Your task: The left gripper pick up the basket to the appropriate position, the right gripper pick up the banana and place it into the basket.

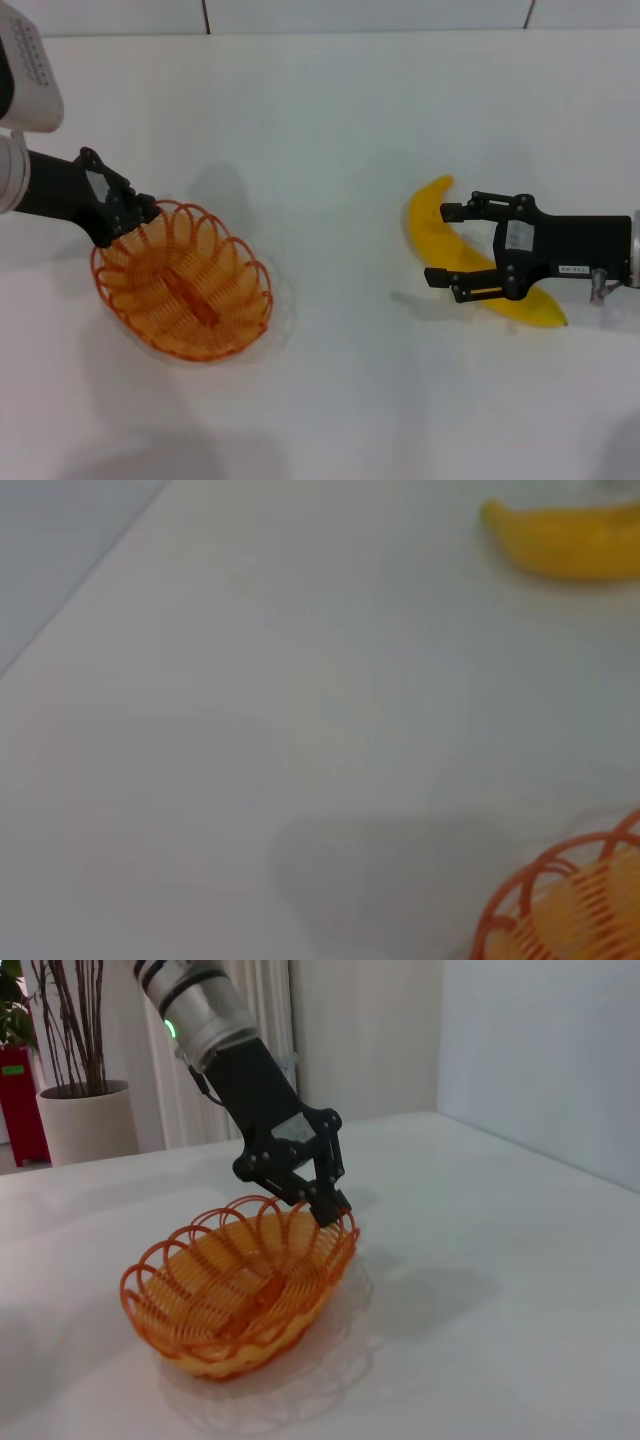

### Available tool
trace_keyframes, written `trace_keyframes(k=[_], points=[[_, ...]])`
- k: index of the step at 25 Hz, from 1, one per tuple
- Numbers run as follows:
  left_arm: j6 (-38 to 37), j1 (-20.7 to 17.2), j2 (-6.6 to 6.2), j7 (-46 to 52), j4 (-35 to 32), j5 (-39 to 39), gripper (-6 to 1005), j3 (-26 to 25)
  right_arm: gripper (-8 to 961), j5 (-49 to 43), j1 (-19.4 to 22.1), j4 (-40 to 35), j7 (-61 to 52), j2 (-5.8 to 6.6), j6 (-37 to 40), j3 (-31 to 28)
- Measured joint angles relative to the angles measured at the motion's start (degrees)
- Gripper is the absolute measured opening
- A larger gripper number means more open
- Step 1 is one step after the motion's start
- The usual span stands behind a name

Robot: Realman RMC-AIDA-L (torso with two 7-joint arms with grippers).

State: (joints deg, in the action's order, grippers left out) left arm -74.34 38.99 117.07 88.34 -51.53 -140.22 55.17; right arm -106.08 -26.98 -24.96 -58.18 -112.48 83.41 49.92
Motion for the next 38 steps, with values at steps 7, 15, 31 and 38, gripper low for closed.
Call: trace_keyframes(k=[7, 15, 31, 38], points=[[-8.3, -7.2, -0.27, 3.4, -9.7, 10.9, 58, -1.1, 900, 0.0, 0.5, 0.0, 0.0, 0.10, 0.0, -0.8], [-8.5, -9.1, -0.27, 15.1, -9.9, 21.1, 48, -4.8, 900, 0.0, 1.2, -0.2, 0.0, 0.16, 0.0, -2.2], [5.2, 4.7, -0.47, 25.7, 15.2, 13.7, 51, -5.9, 899, 1.8, 0.5, -0.5, 0.1, -0.29, 0.0, -2.3], [9.3, 7.0, -0.48, 29.4, 16.8, 11.9, 57, -5.3, 898, 2.4, 0.2, -0.4, 0.3, -0.28, -0.1, -2.3]])
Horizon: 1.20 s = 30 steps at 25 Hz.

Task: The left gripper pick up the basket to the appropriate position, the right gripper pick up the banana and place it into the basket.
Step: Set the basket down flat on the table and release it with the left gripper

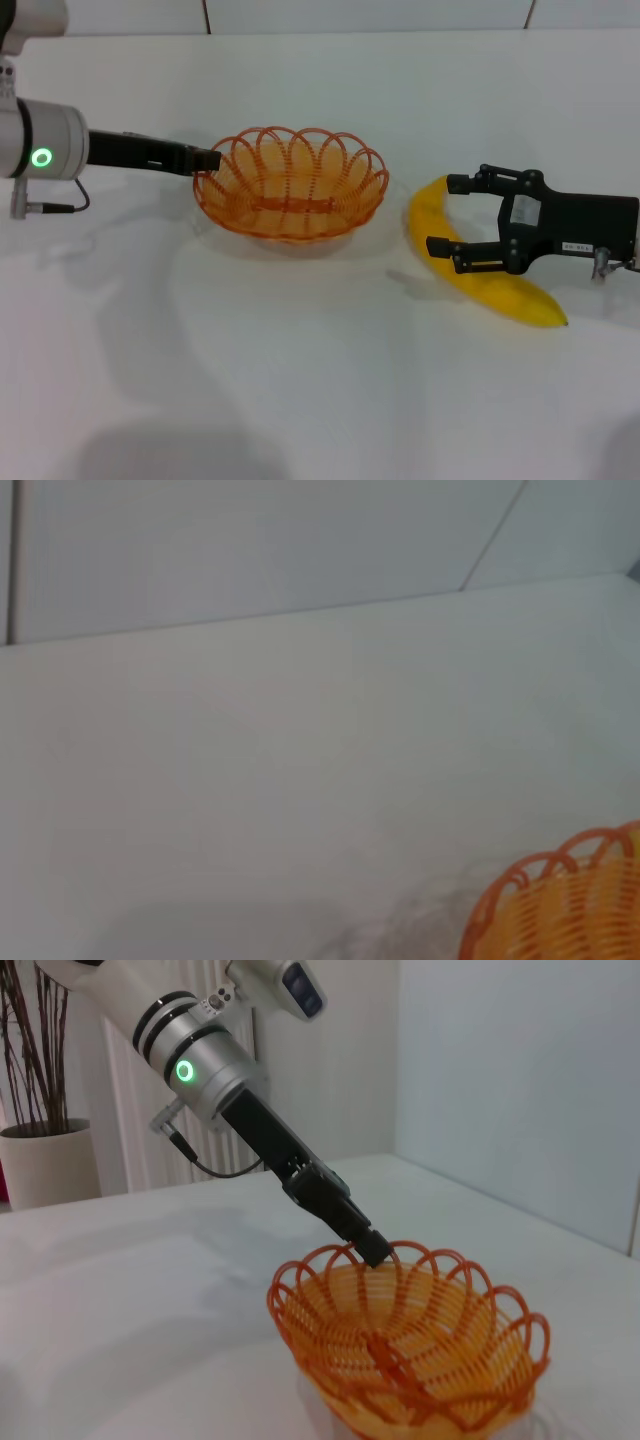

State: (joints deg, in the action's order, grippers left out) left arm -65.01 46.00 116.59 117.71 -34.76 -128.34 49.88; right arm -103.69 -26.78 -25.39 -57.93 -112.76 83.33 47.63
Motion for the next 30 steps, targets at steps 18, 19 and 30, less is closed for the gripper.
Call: trace_keyframes(k=[18, 19, 30], points=[[5.9, 5.0, 0.26, 1.5, 6.6, -3.7, 73, 0.2, 897, 0.5, -1.3, 0.2, -0.2, -0.77, -1.5, 0.0], [6.0, 5.1, 0.29, 1.6, 6.7, -3.7, 74, 0.2, 897, 0.5, -1.3, 0.2, -0.2, -0.78, -1.5, 0.0], [7.6, 5.1, 0.47, 1.5, 8.0, -3.1, 84, 0.1, 896, 1.0, -1.3, 0.3, -0.1, -0.98, -1.5, 0.0]])
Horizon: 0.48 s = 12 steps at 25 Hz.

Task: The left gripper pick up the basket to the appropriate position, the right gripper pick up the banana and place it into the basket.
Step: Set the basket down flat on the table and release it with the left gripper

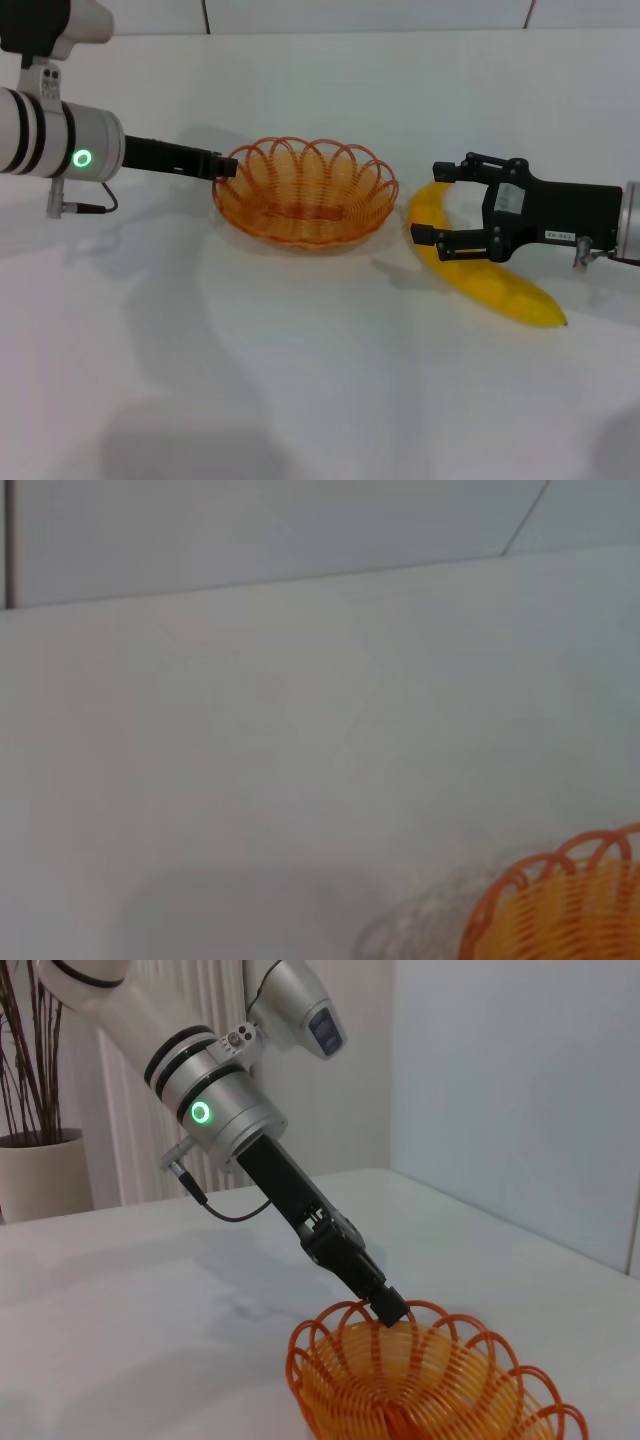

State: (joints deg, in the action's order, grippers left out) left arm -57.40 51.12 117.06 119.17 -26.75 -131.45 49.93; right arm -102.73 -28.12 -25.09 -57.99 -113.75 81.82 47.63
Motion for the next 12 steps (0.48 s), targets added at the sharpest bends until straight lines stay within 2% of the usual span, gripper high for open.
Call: trace_keyframes(k=[8, 12], points=[[-2.4, 0.3, -0.02, -2.2, -0.2, 0.4, 91, 0.1, 896, 0.2, 0.3, 0.1, 0.1, 0.02, 0.0, 0.0], [-4.0, -0.1, -0.13, -2.2, -2.0, 0.0, 237, 0.1, 895, 0.5, 0.8, 0.0, 0.0, 0.34, 0.1, -0.2]])
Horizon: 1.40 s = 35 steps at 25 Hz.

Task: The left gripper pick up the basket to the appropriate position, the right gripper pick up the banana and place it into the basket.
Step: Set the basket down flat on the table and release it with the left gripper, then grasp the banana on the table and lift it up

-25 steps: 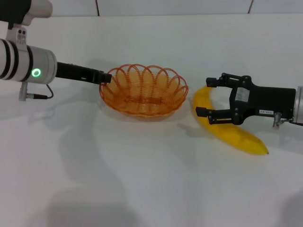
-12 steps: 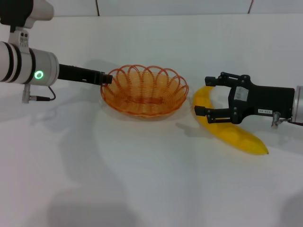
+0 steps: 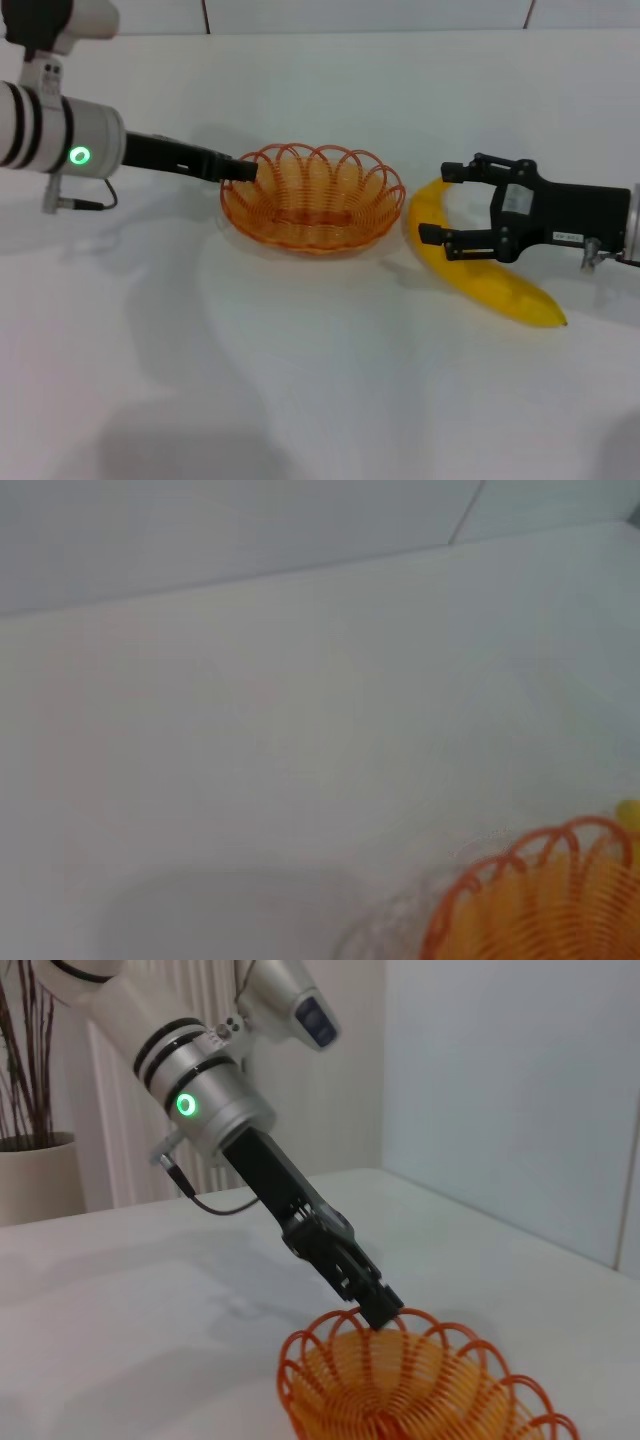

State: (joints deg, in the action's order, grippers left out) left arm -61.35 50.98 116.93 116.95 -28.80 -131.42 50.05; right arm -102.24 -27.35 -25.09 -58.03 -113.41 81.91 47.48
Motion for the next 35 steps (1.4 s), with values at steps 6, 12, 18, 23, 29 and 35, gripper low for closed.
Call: trace_keyframes(k=[6, 12, 18, 23, 29, 35], points=[[-7.0, -9.6, 0.17, -1.0, -16.5, 3.8, 513, 0.4, 895, 2.2, 1.6, -0.2, 0.0, 0.46, 0.5, -0.8], [-17.0, -28.6, 0.19, -25.3, -26.9, 26.2, 772, 2.4, 894, 2.8, 2.9, -0.2, 0.3, 0.47, 0.6, -3.2], [-24.4, -37.7, 0.00, -57.5, -15.6, 38.8, 848, 2.8, 894, 2.3, 4.8, -0.3, 0.0, 1.00, 0.7, -4.1], [-23.5, -37.4, -0.02, -63.5, -9.0, 35.1, 897, 2.3, 894, -1.9, 5.0, -0.2, -2.0, 1.42, 0.4, -3.7], [-22.1, -35.9, 0.00, -65.1, -4.9, 35.5, 893, 0.9, 893, -6.4, 3.4, -0.5, -10.4, 1.44, 0.0, -3.5], [-22.1, -35.7, -0.03, -65.5, -4.6, 35.5, 893, 0.7, 893, -11.9, 0.9, -5.2, -21.9, 0.30, -1.5, -0.4]])
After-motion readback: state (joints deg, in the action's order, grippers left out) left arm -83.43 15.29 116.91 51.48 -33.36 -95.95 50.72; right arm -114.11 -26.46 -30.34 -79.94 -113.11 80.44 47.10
